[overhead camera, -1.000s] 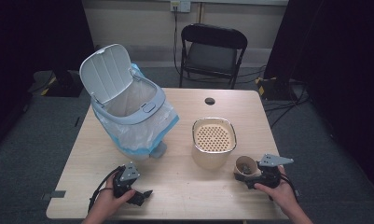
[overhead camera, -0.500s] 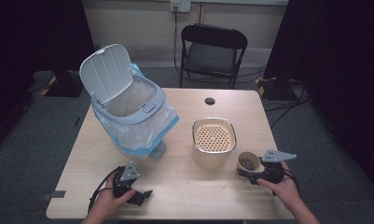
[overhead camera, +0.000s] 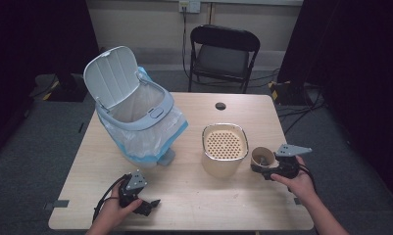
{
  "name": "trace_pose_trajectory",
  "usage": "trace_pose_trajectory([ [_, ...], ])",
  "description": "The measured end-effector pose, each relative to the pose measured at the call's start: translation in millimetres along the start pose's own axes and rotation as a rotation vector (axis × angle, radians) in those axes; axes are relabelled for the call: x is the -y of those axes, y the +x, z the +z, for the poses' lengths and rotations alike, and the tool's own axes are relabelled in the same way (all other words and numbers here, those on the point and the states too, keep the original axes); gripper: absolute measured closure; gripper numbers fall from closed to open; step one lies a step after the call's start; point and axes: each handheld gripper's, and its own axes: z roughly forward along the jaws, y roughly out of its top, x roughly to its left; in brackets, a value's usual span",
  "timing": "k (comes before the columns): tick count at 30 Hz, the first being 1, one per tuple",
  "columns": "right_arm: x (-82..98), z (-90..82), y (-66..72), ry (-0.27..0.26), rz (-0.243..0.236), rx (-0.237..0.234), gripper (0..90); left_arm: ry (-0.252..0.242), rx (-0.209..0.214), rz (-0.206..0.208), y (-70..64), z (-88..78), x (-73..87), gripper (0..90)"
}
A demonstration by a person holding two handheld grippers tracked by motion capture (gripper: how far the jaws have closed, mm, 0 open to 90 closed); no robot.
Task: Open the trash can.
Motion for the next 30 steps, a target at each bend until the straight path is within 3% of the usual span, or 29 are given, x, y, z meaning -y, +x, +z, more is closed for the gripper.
trace_pose_trajectory([
  [13, -20.0, 6.6, -25.4, 0.012, -0.005, 0.035, 26.8, 0.000, -0.001, -0.001, -0.1, -0.1, 0.0, 0.0],
  [21, -29.9, 8.1, -35.5, 0.002, 0.004, 0.030, 26.9, 0.000, -0.001, -0.001, 0.0, 0.0, 0.0, 0.0],
  [30, -46.8, 13.8, -43.2, 0.002, -0.018, 0.030, 26.9, 0.001, 0.001, 0.000, 0.0, -0.1, 0.0, 0.0],
])
